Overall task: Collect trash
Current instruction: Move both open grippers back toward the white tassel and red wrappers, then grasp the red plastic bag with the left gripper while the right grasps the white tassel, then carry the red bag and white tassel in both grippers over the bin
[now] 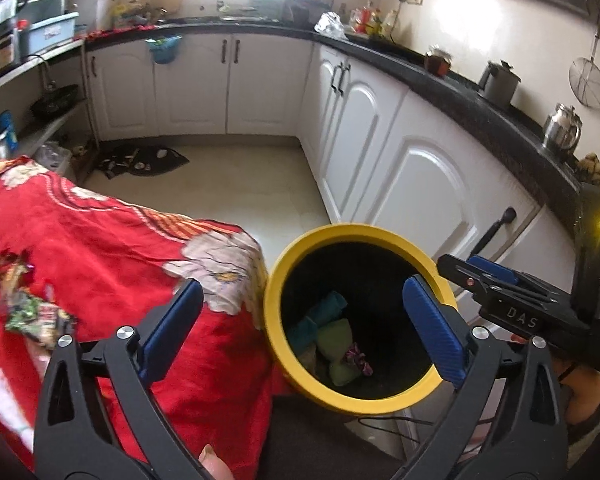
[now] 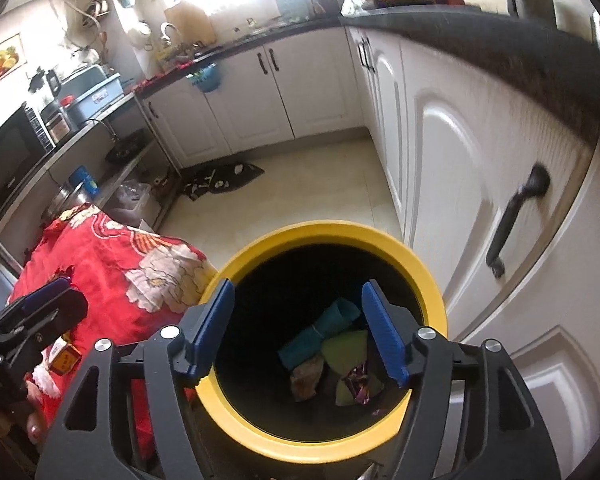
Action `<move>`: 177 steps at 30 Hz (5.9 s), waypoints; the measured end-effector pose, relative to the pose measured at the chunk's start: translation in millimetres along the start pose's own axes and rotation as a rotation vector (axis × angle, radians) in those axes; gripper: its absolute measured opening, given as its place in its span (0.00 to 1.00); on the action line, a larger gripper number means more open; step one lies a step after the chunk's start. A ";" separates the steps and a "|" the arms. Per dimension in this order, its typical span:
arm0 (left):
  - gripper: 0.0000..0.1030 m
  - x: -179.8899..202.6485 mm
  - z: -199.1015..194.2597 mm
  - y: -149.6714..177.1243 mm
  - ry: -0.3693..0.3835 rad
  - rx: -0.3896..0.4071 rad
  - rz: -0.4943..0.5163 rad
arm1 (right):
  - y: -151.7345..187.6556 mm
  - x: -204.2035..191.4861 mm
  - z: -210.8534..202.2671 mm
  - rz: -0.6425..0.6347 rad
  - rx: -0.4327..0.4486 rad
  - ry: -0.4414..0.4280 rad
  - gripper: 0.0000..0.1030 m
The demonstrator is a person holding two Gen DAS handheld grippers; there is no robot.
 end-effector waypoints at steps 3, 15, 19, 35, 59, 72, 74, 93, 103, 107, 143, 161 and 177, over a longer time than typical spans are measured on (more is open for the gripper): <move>0.89 -11.4 -13.0 -1.3 -0.021 0.020 -0.031 | -3.7 -13.2 -9.1 -0.022 0.030 -0.013 0.66; 0.89 -59.1 -62.4 4.7 -0.108 0.086 -0.127 | -4.7 -65.6 -40.7 -0.116 0.094 -0.090 0.70; 0.89 -72.1 -78.3 8.7 -0.128 0.107 -0.153 | -3.7 -76.7 -46.9 -0.139 0.104 -0.108 0.70; 0.89 -111.3 -127.8 27.0 -0.207 0.157 -0.208 | 20.4 -143.5 -67.3 -0.252 0.113 -0.208 0.70; 0.89 -201.1 -187.3 77.9 -0.369 0.173 -0.341 | 94.4 -259.0 -73.0 -0.491 -0.013 -0.411 0.71; 0.89 -258.2 -196.4 133.0 -0.451 0.097 -0.483 | 156.2 -307.1 -53.7 -0.637 -0.157 -0.500 0.70; 0.89 -267.0 -194.8 145.5 -0.455 0.076 -0.513 | 164.3 -312.3 -49.2 -0.659 -0.174 -0.504 0.68; 0.88 -262.7 -157.9 206.6 -0.249 -0.032 -0.680 | 228.1 -322.9 17.2 -0.753 -0.380 -0.471 0.34; 0.45 -244.3 -140.0 223.6 -0.201 -0.102 -0.658 | 230.8 -314.2 14.6 -0.684 -0.408 -0.495 0.21; 0.27 -238.8 -135.9 226.1 -0.193 -0.115 -0.632 | 228.9 -311.4 10.3 -0.666 -0.405 -0.505 0.19; 0.24 -169.0 -147.3 117.8 -0.209 0.022 -0.348 | 116.7 -245.4 -56.0 -0.465 -0.162 -0.511 0.19; 0.24 -124.4 -128.0 58.3 -0.145 0.079 -0.218 | 59.9 -188.7 -65.2 -0.345 -0.050 -0.417 0.19; 0.24 -74.3 -104.3 16.9 -0.085 0.105 -0.109 | 18.6 -137.0 -66.7 -0.251 0.030 -0.336 0.19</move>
Point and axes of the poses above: each gripper's, at about its wrist camera, not at the fingertips, and z roughly the way its jaws point, x to its right, y to its underside, the point moved 10 cm from there along z, roughly the way its jaws point, and after that the axes turned 9 degrees about z, right-handed, at the moved point
